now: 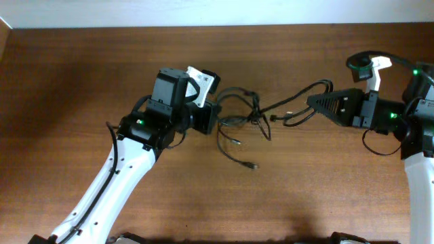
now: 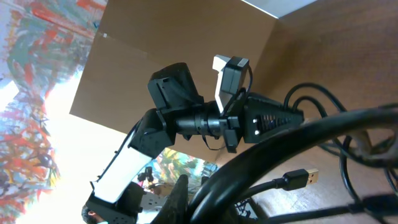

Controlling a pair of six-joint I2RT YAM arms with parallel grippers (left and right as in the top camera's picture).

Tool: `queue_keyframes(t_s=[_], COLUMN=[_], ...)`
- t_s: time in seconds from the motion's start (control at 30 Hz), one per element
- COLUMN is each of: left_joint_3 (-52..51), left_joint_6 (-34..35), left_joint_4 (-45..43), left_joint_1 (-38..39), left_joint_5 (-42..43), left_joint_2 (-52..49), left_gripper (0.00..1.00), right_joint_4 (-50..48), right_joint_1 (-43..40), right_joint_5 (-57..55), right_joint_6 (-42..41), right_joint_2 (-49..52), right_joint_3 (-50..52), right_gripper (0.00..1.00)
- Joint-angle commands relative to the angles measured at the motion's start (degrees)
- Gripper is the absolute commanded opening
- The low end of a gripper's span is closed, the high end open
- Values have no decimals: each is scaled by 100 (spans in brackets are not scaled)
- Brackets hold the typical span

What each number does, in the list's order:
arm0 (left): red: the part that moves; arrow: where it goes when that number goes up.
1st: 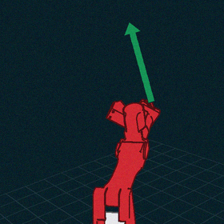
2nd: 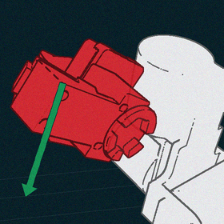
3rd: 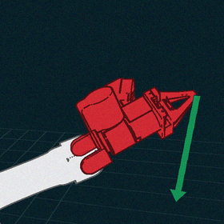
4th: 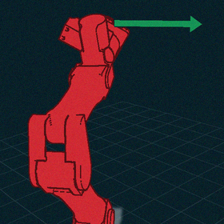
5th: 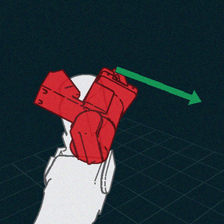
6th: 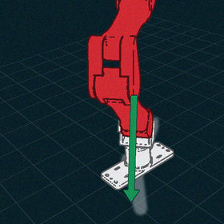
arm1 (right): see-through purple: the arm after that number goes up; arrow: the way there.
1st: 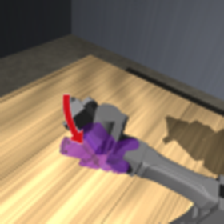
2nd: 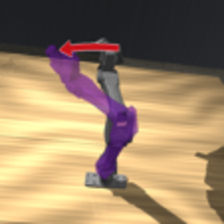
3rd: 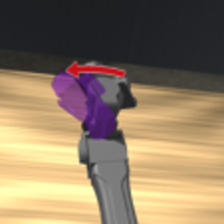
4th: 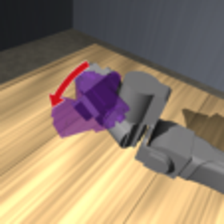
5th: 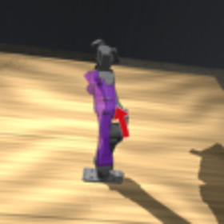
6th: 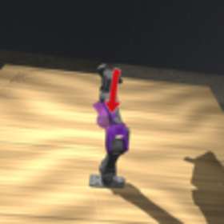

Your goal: Untangle cables

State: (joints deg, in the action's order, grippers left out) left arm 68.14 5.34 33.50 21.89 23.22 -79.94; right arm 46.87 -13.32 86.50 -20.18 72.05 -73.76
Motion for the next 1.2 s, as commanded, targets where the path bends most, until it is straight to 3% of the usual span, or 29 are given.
queue_keyframes(t_s=[0.0,0.1,0.13,0.17,0.2,0.27,0.37,0.47,0.5,0.57,0.63,0.7,0.83,1.03,1.17], left_joint_3=[26,28,28,28,28,28,28,28,28,28,28,28,28,28,28], left_joint_6=[-455,-1252,-1434,-1580,-1576,-1572,-1340,-1128,-841,424,1119,1139,1139,1202,1198], left_joint_4=[39,22,-20,-37,-66,-216,-671,-997,-1117,-1810,-2422,-2782,-2968,-3145,-3128], left_joint_1=[-31,-31,-31,-31,-33,-31,-33,-31,-31,-7,114,328,988,1508,1344], left_joint_5=[-162,1373,1971,2465,2570,2581,2610,2605,2599,2614,2944,3147,2780,2848,2846], left_joint_2=[105,120,133,170,199,317,542,595,595,595,595,595,592,595,778], left_gripper=[0,0,0,0,0,0,0,0,0,0,0,0,0,0,0], right_joint_4=[-267,-181,105,505,879,1355,1875,2284,2435,2837,2865,2876,2706,2124,2236], right_joint_1=[-63,-63,-63,-63,-63,-63,-59,-57,-57,-57,-57,-57,-57,-59,-59], right_joint_5=[-389,-1775,-2669,-3508,-4151,-4736,-4540,-3036,-2673,-2350,-2457,-2459,-2656,-5602,-7038], right_joint_6=[39,42,39,39,39,140,826,2081,2450,3198,3220,3222,3213,1655,1342], right_joint_2=[-92,-92,-92,-92,-92,-92,-92,-94,-94,-94,-94,-94,-92,-22,197], right_joint_3=[-42,-42,-42,-42,-42,-42,-42,-42,-42,-42,-42,-42,-42,-42,-39], right_gripper=[4,4,16,45,66,84,85,85,85,85,85,85,85,85,85])
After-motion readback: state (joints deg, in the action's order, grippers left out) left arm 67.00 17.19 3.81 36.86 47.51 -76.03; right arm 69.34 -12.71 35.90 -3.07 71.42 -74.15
